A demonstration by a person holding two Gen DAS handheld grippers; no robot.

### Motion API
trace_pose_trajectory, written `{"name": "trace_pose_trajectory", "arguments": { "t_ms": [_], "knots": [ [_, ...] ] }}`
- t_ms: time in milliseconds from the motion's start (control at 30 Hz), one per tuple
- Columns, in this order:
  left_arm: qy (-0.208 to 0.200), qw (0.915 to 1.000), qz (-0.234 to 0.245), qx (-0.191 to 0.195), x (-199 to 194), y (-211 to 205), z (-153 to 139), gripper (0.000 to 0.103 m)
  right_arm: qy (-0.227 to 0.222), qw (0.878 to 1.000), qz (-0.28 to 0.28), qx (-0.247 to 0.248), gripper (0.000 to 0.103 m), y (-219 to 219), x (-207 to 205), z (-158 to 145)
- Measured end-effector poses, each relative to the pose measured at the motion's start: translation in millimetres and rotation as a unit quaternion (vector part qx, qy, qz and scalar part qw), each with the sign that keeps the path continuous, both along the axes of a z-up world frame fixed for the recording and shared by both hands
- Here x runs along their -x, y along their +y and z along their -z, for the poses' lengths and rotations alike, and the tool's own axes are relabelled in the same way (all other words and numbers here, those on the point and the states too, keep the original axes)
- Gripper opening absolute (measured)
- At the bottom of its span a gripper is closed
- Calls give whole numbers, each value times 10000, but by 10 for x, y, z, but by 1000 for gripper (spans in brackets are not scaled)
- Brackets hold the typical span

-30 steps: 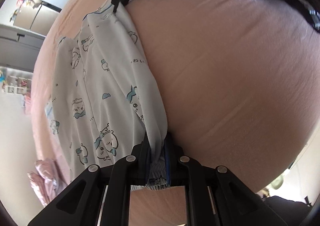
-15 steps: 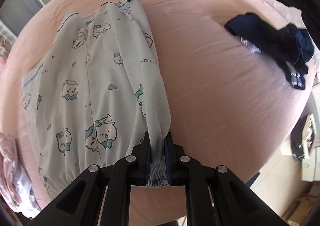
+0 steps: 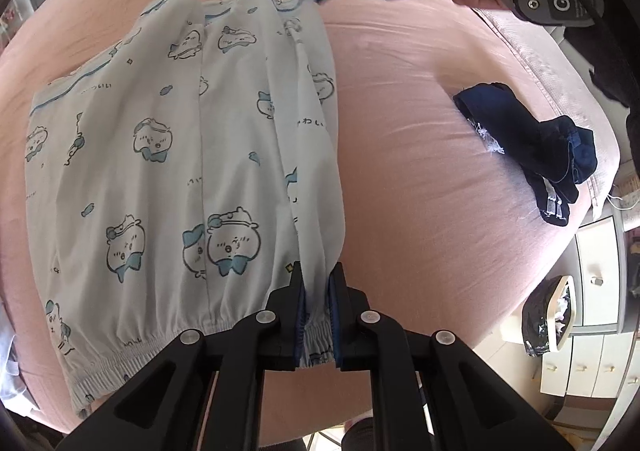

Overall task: Fold clothes
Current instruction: 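Lift the held pant leg with both grippers and lay it over the other leg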

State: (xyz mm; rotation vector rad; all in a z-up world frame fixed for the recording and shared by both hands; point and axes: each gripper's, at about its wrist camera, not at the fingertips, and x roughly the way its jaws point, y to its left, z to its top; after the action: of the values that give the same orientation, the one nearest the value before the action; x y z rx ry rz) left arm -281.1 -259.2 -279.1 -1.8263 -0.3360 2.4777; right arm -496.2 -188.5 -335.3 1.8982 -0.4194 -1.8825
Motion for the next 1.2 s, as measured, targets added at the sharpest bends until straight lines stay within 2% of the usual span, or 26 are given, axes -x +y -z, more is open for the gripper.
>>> {"name": "trace_pose_trajectory", "arguments": {
  "t_ms": [33,67,167,233,300,333,400,467,600,700,767,900,933,1000,1067,1100,1133,1167,1200],
  "knots": [
    [14,10000,-13,-39,-31,26,2,8,-98,9999,112,48,70,107,-22,40],
    [22,10000,-27,-78,-66,63,8,9,-138,9997,164,135,82,199,-47,78],
    [-3,9997,-87,-244,-92,7,56,9,-142,9989,170,405,82,306,-55,186],
    [-14,9995,-115,-311,-99,-23,46,8,-357,9973,214,611,82,381,-72,369],
    [-24,9993,-137,-334,-101,-39,11,9,-412,9890,576,1298,93,539,-95,487],
    [-38,9992,-147,-370,-82,-30,6,9,-471,9794,794,1798,103,634,-95,528],
    [-51,9989,-160,-435,-65,-15,-25,9,-639,9629,1108,2376,103,783,-86,629],
    [-67,9988,-154,-466,-42,21,-66,9,-713,9550,1121,2652,103,844,-60,655],
    [-121,9989,-103,-437,15,71,-47,9,-797,9567,982,2622,103,668,36,621],
    [-155,9992,-47,-354,29,126,-26,9,-812,9561,815,2693,103,377,22,685],
    [-163,9993,-52,-330,46,142,-13,8,-764,9630,690,2490,103,174,70,706],
    [-189,9994,-62,-285,63,175,11,8,-711,9654,637,2427,103,119,88,676],
    [-195,9994,-59,-280,51,188,13,8,-712,9653,647,2426,102,136,75,692],
    [-218,9994,-47,-248,47,216,25,8,-715,9652,667,2424,90,169,50,722],
    [-229,9995,-34,-223,38,240,30,9,-771,9656,738,2372,60,249,18,807],
    [-231,9995,-22,-208,32,246,28,9,-820,9659,794,2326,48,308,-1,872],
    [-233,9995,-11,-193,22,267,32,9,-875,9660,854,2279,4,374,-25,944],
    [-236,9996,0,-177,10,292,39,9,-962,9644,941,2279,0,495,-75,1073],
    [-241,9996,8,-172,10,306,50,9,-897,9541,1004,2675,0,583,-106,1126]
  ]
}}
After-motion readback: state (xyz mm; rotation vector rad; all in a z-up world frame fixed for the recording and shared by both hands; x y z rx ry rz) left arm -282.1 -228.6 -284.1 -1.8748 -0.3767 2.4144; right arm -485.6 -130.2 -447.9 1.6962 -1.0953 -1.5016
